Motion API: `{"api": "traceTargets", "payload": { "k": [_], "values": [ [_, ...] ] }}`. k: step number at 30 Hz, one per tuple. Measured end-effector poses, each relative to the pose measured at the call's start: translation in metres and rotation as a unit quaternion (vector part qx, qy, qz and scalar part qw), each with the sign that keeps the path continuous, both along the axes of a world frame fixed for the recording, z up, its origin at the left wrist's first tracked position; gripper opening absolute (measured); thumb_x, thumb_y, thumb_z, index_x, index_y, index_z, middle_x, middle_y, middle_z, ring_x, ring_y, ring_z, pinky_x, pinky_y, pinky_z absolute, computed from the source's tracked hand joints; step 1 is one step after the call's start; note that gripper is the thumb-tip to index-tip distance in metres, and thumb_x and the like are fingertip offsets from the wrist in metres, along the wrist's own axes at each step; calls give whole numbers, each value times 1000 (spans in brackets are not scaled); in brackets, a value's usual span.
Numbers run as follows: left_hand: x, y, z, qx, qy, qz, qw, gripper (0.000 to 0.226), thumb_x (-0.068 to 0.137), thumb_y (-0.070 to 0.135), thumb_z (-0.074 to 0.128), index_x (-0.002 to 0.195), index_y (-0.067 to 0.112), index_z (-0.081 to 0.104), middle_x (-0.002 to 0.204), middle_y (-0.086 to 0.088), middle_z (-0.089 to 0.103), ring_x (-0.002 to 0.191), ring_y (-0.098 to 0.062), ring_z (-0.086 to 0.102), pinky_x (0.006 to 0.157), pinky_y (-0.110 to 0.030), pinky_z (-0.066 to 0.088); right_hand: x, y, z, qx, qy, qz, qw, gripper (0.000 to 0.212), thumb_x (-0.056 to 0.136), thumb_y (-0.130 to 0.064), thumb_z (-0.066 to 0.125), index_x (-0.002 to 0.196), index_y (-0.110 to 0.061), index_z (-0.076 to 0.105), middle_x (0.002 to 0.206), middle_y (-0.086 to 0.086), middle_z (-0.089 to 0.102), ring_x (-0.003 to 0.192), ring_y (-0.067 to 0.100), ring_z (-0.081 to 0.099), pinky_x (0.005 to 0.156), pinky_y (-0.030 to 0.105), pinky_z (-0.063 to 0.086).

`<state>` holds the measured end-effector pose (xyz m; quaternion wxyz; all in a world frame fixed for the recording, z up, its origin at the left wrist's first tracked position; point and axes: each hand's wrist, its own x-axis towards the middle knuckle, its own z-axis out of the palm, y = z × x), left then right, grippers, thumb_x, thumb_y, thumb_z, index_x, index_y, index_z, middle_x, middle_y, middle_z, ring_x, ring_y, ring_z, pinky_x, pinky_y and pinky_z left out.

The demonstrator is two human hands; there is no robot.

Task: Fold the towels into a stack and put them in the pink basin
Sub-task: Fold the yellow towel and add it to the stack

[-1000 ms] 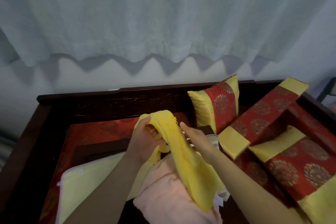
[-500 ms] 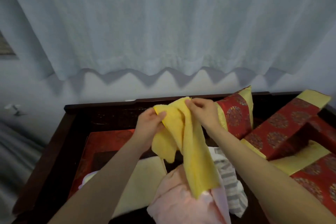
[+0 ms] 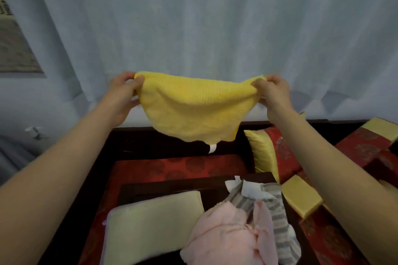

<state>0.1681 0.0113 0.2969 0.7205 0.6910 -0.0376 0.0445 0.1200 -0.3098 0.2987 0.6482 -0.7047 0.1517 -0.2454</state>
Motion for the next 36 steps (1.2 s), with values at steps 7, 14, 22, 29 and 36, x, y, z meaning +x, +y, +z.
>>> {"api": "traceTargets", "payload": {
  "k": [7, 14, 22, 29, 36],
  "values": [
    [-96, 68, -120, 114, 84, -222, 965, 28, 58, 31, 84, 69, 15, 64, 82, -4, 71, 80, -12, 66, 74, -20, 53, -68, 18, -128, -154, 137, 194, 959, 38, 65, 7, 71, 73, -19, 46, 65, -4, 38, 56, 4, 37, 52, 23, 33],
    [-176, 118, -294, 369, 198, -322, 849, 29, 53, 55, 83, 70, 39, 66, 98, 1, 65, 93, -1, 62, 85, -28, 51, -164, 18, -286, -331, 362, 332, 806, 42, 67, -8, 65, 91, -30, 39, 73, -9, 45, 63, 4, 47, 59, 24, 39],
    [-122, 96, -313, 474, 209, -352, 780, 16, 80, 19, 71, 78, 35, 67, 92, 12, 68, 84, -2, 63, 74, -13, 45, -118, 28, -284, -464, 342, 270, 771, 21, 73, -51, 64, 75, -31, 59, 84, -11, 48, 89, 12, 48, 72, 31, 42],
    [7, 43, -329, 477, 152, -154, 852, 24, 93, 16, 54, 113, 9, 65, 117, -9, 64, 109, -24, 58, 92, -31, 44, 28, 43, -303, -416, 341, 251, 804, 7, 67, -34, 59, 64, -37, 53, 90, -1, 63, 92, 22, 60, 81, 41, 52],
    [64, 27, -397, 554, 212, -143, 792, 50, 96, 27, 47, 140, 4, 39, 141, -19, 46, 129, -34, 42, 107, -44, 37, 92, 47, -371, -415, 442, 245, 756, 28, 90, -30, 48, 110, -15, 63, 118, 13, 62, 110, 33, 58, 92, 41, 49]
  ]
}}
